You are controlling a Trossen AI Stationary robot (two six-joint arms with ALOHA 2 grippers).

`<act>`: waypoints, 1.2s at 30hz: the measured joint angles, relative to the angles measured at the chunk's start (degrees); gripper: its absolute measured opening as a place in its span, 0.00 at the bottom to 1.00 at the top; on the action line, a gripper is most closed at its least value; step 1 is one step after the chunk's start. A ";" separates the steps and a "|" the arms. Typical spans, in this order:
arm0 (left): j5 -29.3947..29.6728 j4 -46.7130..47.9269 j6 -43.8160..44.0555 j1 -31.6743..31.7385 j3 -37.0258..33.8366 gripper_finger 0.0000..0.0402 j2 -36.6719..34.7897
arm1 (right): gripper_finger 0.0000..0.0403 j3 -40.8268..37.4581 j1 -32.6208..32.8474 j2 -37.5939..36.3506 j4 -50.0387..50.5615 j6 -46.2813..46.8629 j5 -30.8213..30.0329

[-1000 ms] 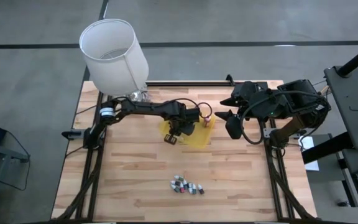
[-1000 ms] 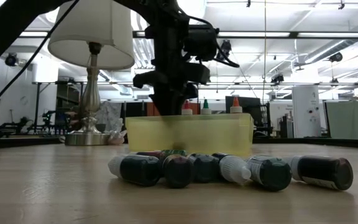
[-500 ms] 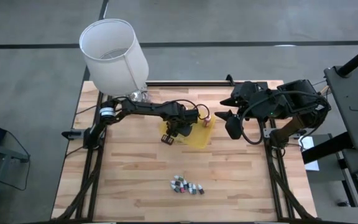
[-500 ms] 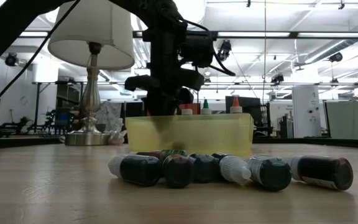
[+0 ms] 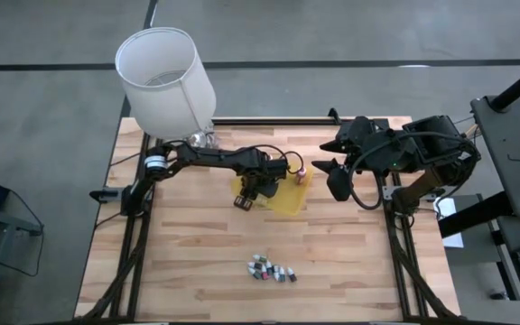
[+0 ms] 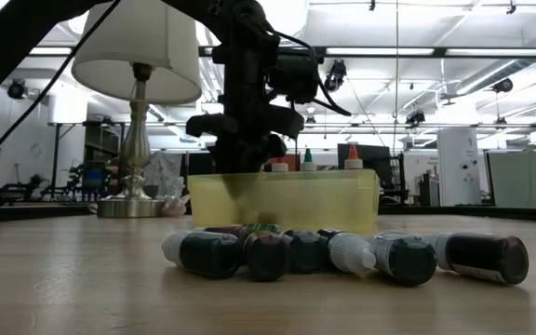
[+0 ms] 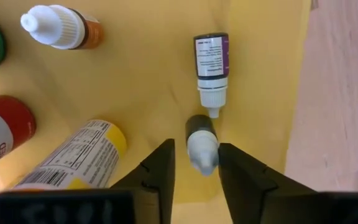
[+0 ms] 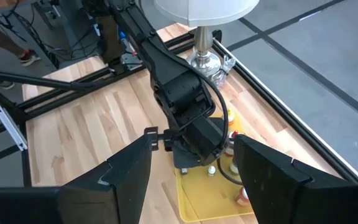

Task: Pick & Place food coloring
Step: Put the small green food coloring bottle into the yellow bin, then put the small purple food coloring bottle into the yellow bin

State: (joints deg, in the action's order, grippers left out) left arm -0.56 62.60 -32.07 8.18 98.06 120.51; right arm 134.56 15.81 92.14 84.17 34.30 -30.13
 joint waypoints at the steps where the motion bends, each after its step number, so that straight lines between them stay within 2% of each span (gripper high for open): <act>1: -0.02 0.00 0.24 0.00 0.00 0.25 0.00 | 0.54 0.00 0.00 0.00 -0.02 0.00 0.00; 7: 0.49 0.20 0.56 -0.01 0.14 0.31 0.00 | 0.54 0.00 0.00 0.00 -0.05 0.00 0.00; 17: 0.66 4.52 3.06 -0.56 5.31 0.31 -0.79 | 0.54 0.00 0.00 0.00 -0.10 -0.02 0.00; 25: 0.61 11.28 8.02 -3.87 10.88 0.31 -1.30 | 0.54 0.00 0.00 0.00 -0.12 -1.28 0.02; 31: 0.12 12.13 13.10 -7.15 9.37 0.29 -7.37 | 0.54 0.00 0.03 0.00 1.09 -1.29 0.10; 36: -0.51 7.76 19.03 -8.90 4.49 0.22 -15.81 | 0.54 -1.29 0.04 0.00 2.39 -1.29 0.09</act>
State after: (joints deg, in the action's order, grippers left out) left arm -1.07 70.35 -13.04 -0.72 102.55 104.70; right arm 133.27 15.86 92.14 86.56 33.01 -30.04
